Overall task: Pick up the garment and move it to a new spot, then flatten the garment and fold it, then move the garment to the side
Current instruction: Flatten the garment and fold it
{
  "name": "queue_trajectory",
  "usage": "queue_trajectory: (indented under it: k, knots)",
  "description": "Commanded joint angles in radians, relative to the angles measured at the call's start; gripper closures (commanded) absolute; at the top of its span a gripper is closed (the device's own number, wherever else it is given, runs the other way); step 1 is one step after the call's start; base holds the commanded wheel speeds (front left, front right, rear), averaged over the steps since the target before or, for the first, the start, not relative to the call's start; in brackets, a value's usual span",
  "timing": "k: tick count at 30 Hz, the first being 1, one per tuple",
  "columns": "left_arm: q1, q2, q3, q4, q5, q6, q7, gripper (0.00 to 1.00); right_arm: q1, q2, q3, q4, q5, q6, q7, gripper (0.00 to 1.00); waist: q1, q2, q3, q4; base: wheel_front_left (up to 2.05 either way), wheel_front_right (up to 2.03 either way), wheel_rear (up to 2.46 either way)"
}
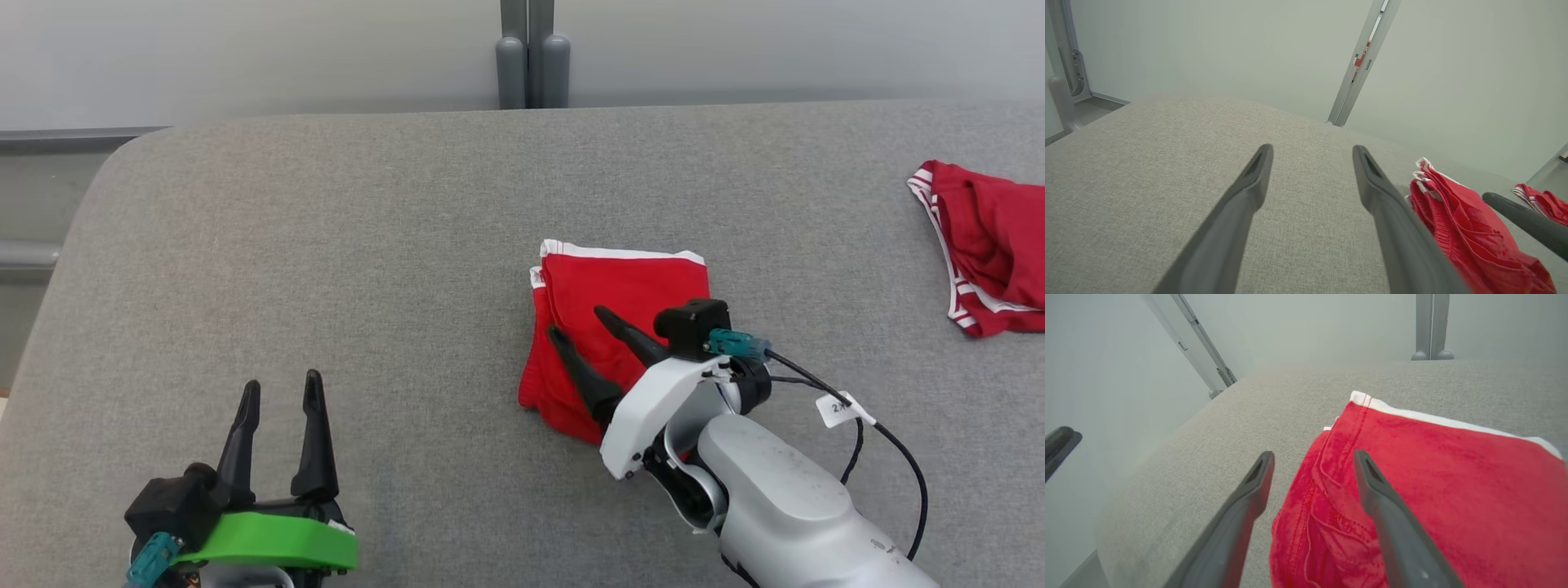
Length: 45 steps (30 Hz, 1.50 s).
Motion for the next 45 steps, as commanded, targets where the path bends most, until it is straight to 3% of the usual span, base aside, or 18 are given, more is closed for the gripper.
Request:
queue_trajectory:
  k: [1,11,12,16,28,45]
  knots:
    - [-0.013,0.001,-0.007,0.005,0.008,-0.007,0.0,0.0,0.019,-0.012,-0.011,-0.015,0.003,-0.001,-0.012,0.0,0.0,0.0,-0.002,-0.009,0.0,0.0,0.0]
    - [-0.018,-0.004,-0.041,0.006,0.002,-0.007,0.0,0.0,0.087,-0.093,-0.211,-0.093,-0.078,-0.001,-0.067,0.0,0.0,0.0,0.005,-0.019,0.0,0.0,0.0]
    - [-0.02,-0.004,-0.042,0.006,0.002,-0.007,0.0,0.0,0.095,-0.099,-0.23,-0.092,-0.097,-0.001,-0.07,0.38,0.0,0.0,0.007,-0.015,0.0,0.0,0.0]
    - [-0.022,-0.005,-0.044,0.005,0.001,-0.004,0.0,0.0,0.132,-0.109,-0.26,-0.08,-0.138,-0.001,-0.069,1.0,0.0,0.0,0.016,0.0,0.0,0.0,0.0]
    - [-0.033,-0.007,-0.043,0.005,0.002,-0.004,0.0,0.0,0.135,-0.109,-0.156,0.017,-0.141,-0.001,-0.047,1.0,0.0,0.0,0.039,0.056,0.0,0.0,0.0]
    - [-0.028,-0.007,-0.038,0.007,0.001,-0.002,0.0,0.0,0.072,-0.114,0.208,0.043,-0.047,-0.001,-0.032,1.0,0.0,0.0,0.034,0.079,0.0,0.0,0.0]
